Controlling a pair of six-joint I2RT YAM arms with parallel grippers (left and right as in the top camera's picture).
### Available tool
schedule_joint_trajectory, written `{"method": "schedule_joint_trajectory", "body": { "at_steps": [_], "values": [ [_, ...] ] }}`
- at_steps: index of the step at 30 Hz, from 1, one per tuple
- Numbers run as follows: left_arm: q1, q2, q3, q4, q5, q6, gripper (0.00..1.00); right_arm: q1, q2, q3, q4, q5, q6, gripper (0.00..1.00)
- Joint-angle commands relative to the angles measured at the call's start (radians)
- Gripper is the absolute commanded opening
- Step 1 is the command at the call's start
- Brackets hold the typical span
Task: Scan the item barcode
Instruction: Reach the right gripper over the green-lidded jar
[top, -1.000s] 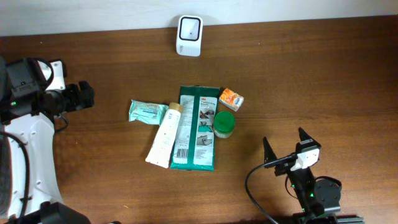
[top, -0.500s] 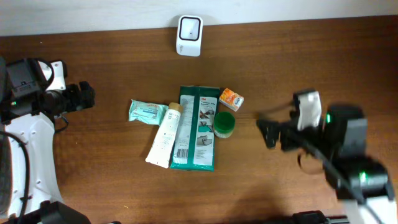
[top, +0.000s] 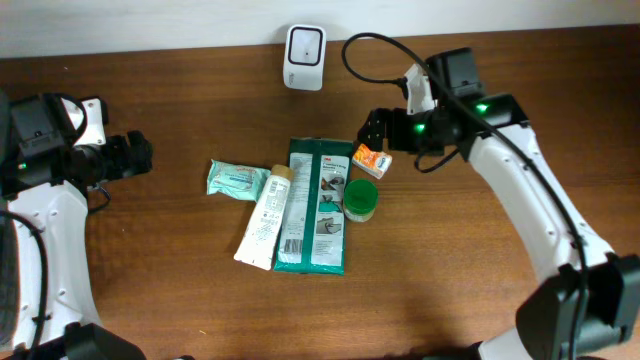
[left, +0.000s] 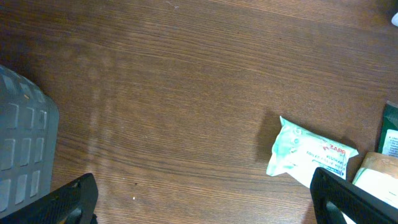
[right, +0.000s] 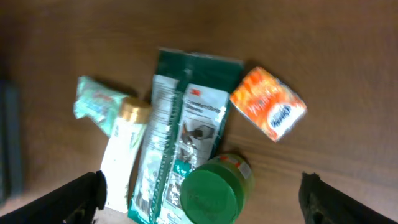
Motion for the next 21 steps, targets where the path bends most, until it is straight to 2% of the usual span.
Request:
{"method": "schedule_joint_trajectory", "body": {
  "at_steps": [1, 3, 7, 13, 20, 21],
  "values": [
    [0.002, -0.002, 0.001, 0.002, 0.011, -0.016, 0.99, 0.086, 0.068, 0.02, -0.03, 0.177, 0.259, 0.92],
    [0.002, -0.002, 0.001, 0.002, 0.011, -0.016, 0.99, 0.146, 0.119, 0.02, -0.064, 0.248, 0.372, 0.93],
    [0.002, -0.003, 0.001, 0.002, 0.011, -0.016, 0.99, 0.2, 0.182, 0.019, -0.093, 0.264, 0.429, 0.92],
    [0.002, -0.002, 0.001, 0.002, 0.011, -0.016, 0.99, 0.285, 0.224, -0.013, -0.133, 0.27, 0.438, 0.88],
    [0.002, -0.003, 0.001, 0.002, 0.011, -0.016, 0.99, 0.289, 0.224, -0.062, -0.131, 0.322, 0.437, 0.87],
    [0.002, -0.002, 0.001, 0.002, 0.011, -0.016, 0.99, 0.289, 0.224, -0.063, -0.131, 0.338, 0.436, 0.81]
  ]
}}
